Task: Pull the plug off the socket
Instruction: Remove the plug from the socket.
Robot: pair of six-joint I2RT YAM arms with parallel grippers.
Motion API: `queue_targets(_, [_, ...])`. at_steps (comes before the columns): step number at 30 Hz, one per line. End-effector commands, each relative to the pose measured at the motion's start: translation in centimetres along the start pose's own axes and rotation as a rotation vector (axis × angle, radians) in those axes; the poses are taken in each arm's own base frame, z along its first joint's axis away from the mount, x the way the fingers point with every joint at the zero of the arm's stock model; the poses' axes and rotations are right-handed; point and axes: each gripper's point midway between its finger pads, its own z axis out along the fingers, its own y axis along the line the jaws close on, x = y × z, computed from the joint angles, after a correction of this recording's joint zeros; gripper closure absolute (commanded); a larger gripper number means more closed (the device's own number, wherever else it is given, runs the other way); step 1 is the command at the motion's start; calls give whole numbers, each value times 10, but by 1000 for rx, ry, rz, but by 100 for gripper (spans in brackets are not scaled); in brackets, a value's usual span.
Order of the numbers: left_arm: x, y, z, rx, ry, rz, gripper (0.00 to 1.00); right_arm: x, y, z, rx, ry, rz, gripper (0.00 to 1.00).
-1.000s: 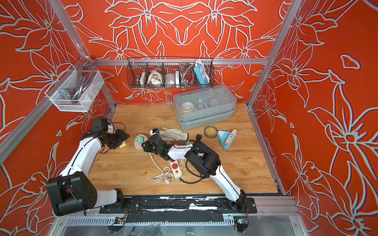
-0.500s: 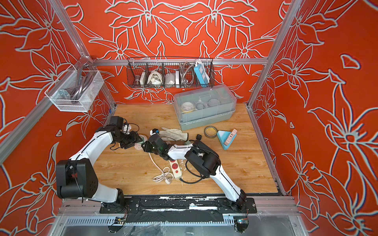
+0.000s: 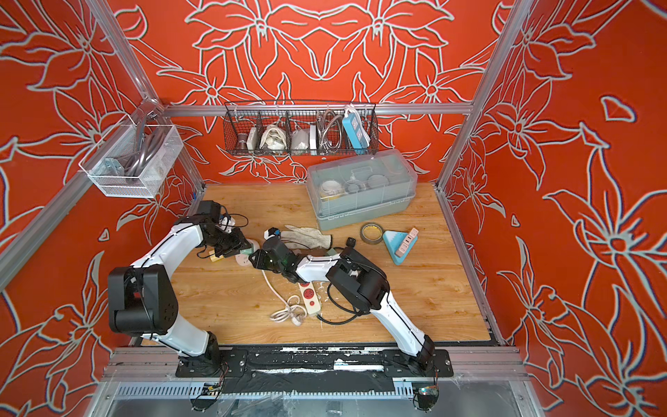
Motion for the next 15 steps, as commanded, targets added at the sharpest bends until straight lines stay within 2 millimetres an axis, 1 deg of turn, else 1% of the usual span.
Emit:
queue_targets(1, [8, -2, 3, 9, 48, -20, 64, 1, 6, 3, -30, 10, -4, 98])
queue_targets(3, [11, -2, 4, 16, 56, -25, 66, 1, 6, 4, -33, 9, -3, 96])
queue_targets(4, [11, -1, 5, 17, 55, -26, 67, 2, 5, 4, -35, 9, -4, 94])
queue_targets(8, [13, -2, 7, 33, 63, -48, 86, 3, 7, 6, -51, 10, -9, 81])
queue_targets(11, [12, -3, 5, 40, 56, -65, 98, 2, 8, 8, -66, 5, -12, 71])
queue_targets(13, [11, -4, 5, 51, 57, -79, 100, 3, 8, 11, -75, 6, -9, 64])
queue_targets(15, [10, -5, 3, 72, 56, -95, 100, 4, 9, 14, -86, 12, -12, 58])
